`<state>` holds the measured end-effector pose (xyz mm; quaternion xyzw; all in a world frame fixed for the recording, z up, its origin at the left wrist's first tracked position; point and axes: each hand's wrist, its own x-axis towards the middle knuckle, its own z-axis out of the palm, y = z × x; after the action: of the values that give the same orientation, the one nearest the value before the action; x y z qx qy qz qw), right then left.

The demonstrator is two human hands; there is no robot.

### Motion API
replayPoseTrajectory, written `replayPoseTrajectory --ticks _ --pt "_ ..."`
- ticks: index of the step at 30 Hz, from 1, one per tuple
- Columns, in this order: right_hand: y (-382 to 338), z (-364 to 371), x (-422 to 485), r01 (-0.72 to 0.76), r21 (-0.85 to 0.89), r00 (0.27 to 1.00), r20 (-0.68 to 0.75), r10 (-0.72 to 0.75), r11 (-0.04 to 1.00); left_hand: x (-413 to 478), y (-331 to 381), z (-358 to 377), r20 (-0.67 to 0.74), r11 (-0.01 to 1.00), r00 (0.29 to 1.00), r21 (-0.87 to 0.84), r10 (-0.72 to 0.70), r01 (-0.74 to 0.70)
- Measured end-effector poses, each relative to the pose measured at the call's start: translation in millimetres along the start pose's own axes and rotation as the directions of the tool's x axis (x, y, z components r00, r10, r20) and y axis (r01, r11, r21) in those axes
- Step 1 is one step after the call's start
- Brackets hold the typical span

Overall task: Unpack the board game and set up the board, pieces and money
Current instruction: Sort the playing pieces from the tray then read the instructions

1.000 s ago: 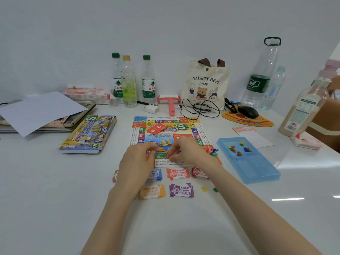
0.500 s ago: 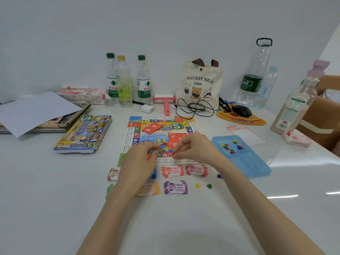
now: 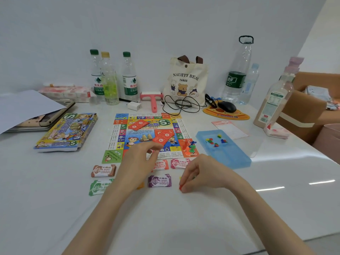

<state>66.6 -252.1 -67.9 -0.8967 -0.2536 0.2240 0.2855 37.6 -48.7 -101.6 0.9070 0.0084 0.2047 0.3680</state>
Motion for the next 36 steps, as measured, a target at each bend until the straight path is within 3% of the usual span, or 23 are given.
replayPoseTrajectory --ticks 14,24,32,36 --pt "3 -4 -7 0.000 -0.159 0.997 -0.072 -0.012 0.987 -3 8 2 0.018 1.000 1.000 0.015 -0.001 0.001" --pt "21 -1 -3 -0.115 -0.188 0.951 -0.305 0.053 0.976 -8 18 4 0.151 0.987 0.984 0.113 0.096 -0.114" --pt "19 0 -1 -0.106 -0.205 0.939 -0.342 0.031 0.973 -8 16 5 0.160 0.988 0.982 0.105 0.099 -0.117" --pt "19 -17 0 -0.067 -0.150 0.864 -0.503 -0.018 0.986 -8 18 6 0.149 0.992 0.984 0.064 0.101 -0.111"
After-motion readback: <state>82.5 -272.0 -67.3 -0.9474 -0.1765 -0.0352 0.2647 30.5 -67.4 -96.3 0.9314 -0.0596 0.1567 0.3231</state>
